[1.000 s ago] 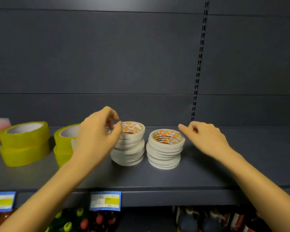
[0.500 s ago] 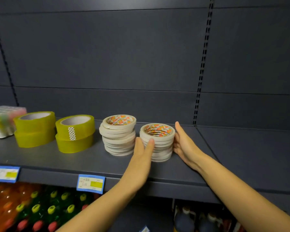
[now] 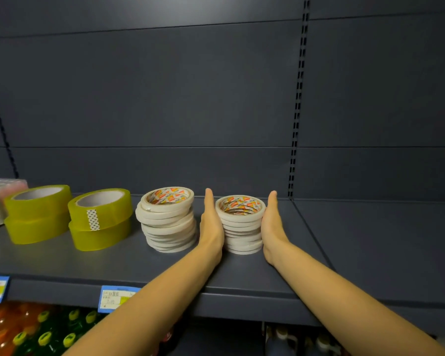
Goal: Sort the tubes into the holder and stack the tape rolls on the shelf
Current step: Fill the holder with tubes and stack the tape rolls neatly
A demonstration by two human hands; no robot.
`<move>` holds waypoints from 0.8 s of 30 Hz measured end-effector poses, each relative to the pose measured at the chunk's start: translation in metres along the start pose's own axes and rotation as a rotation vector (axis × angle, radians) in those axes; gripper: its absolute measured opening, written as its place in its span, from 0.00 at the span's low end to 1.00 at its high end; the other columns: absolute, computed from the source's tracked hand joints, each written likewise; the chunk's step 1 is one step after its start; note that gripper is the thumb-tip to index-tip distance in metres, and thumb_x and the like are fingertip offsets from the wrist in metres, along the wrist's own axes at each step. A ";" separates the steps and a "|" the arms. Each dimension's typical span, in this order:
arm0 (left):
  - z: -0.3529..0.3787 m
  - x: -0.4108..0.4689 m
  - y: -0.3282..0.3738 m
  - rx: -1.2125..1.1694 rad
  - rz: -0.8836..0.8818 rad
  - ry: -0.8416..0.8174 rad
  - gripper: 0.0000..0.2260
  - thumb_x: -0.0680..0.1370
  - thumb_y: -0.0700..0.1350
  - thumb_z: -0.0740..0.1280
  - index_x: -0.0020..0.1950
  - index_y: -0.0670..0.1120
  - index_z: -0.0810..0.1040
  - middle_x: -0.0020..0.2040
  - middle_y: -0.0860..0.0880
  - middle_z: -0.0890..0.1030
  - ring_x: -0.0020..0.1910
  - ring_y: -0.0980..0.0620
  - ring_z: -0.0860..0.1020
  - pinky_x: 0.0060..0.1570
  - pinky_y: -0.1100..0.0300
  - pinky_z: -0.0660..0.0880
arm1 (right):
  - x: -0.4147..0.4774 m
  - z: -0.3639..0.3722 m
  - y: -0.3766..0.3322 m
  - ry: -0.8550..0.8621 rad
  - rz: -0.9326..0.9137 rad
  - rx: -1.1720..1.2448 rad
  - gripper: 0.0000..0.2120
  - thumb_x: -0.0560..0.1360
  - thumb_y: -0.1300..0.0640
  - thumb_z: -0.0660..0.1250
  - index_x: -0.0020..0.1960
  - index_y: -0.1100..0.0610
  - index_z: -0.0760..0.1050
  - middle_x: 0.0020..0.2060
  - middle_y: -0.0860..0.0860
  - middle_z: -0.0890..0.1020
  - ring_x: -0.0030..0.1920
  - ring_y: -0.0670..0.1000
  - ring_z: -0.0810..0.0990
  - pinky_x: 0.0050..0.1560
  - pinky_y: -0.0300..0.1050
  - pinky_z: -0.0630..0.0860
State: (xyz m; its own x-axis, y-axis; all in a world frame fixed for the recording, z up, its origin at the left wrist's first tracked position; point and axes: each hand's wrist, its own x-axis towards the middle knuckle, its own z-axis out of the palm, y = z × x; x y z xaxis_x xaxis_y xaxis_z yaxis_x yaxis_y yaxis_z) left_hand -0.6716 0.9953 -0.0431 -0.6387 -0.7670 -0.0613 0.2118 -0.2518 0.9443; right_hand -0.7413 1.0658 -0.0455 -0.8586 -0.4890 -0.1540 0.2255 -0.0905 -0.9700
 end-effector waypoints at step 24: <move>-0.003 0.019 -0.012 -0.049 0.137 -0.114 0.32 0.71 0.69 0.56 0.43 0.43 0.84 0.44 0.43 0.85 0.48 0.45 0.83 0.61 0.46 0.74 | 0.006 0.002 0.008 -0.082 -0.081 0.072 0.39 0.72 0.27 0.46 0.54 0.56 0.81 0.49 0.55 0.84 0.53 0.55 0.82 0.62 0.54 0.74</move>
State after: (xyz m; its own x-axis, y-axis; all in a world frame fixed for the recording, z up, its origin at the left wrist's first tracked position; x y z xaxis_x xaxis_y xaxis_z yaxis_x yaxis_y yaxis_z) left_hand -0.6842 0.9823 -0.0566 -0.6808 -0.7248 0.1061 0.3363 -0.1805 0.9243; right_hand -0.7437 1.0604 -0.0533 -0.8355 -0.5465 -0.0572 0.1919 -0.1927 -0.9623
